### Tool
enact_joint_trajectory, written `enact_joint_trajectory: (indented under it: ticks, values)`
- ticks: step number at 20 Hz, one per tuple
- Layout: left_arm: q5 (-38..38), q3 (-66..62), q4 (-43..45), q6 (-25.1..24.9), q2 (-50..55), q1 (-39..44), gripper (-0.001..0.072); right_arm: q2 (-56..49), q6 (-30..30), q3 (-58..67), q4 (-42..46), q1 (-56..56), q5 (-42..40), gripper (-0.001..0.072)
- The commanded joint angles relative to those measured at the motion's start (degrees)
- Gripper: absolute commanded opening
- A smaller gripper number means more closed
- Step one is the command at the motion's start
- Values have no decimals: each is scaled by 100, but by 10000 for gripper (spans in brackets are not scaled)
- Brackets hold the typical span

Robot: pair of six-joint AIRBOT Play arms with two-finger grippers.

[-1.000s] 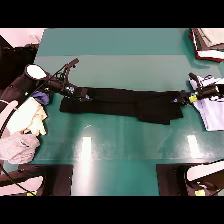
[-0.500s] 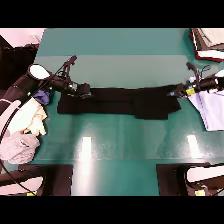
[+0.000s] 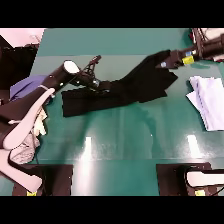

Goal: Fold the shirts.

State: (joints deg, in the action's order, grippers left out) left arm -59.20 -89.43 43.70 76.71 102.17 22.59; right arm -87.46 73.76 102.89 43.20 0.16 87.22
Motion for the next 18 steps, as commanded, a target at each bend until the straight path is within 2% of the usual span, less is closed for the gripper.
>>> enact_joint_trajectory:
  ticks: [1, 4, 8, 13, 15, 18]
  values:
    - [13, -774, -4, 151, 789, 160, 20, -350, 562, 1121, 4, 787, 94, 24]
    - [219, -881, 11, 151, 909, 160, 20, -846, 691, 1727, 0, 1322, -4, 25]
    - [273, -896, 197, 131, 909, 153, 20, -1147, 673, 1729, -2, 1823, -334, 25]
    - [-424, -914, 1373, 166, 787, 55, 20, -1215, 601, 1386, -15, 2144, -1019, 24]
    - [-745, -922, 1749, 286, 595, -229, 20, -1220, 525, 1276, -20, 2218, -1104, 25]
    - [-1161, -922, 1869, 273, 125, -866, 20, -1222, 459, 1283, -22, 2288, -1161, 24]
